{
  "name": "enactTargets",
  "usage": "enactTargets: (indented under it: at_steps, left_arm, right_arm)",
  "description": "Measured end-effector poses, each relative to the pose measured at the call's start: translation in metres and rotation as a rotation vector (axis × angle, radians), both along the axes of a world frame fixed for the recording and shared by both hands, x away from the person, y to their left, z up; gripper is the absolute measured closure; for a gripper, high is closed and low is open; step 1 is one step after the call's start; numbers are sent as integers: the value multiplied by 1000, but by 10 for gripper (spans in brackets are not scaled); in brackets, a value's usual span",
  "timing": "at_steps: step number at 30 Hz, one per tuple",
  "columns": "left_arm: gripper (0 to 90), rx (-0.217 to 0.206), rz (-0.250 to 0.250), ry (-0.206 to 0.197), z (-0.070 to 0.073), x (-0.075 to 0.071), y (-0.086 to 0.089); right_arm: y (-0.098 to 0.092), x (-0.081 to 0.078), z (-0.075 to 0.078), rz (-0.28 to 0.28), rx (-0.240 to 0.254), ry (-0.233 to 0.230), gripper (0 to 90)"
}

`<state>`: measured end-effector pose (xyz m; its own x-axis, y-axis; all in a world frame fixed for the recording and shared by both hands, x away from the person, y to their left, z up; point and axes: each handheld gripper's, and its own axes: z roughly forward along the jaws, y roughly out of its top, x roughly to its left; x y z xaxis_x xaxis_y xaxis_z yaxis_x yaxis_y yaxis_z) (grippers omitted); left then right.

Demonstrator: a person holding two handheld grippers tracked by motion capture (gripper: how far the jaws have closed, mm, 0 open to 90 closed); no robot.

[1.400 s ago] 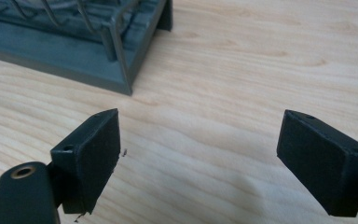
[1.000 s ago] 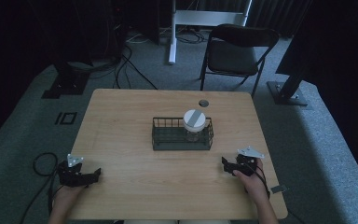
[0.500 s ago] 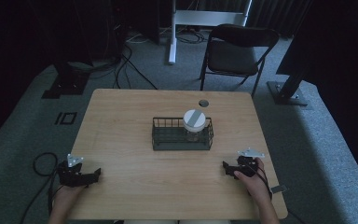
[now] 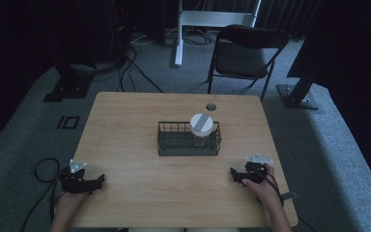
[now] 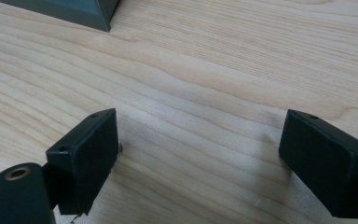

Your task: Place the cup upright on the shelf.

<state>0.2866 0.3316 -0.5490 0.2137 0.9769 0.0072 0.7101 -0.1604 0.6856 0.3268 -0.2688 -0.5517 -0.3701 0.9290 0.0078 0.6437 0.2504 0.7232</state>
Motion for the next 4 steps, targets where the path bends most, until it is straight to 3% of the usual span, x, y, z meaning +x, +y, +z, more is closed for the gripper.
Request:
enactTargets:
  at_steps: [4]
  left_arm:
    - [1,0,0,0,0,0,0]
  right_arm:
    - [0,0,0,1,0,0,116]
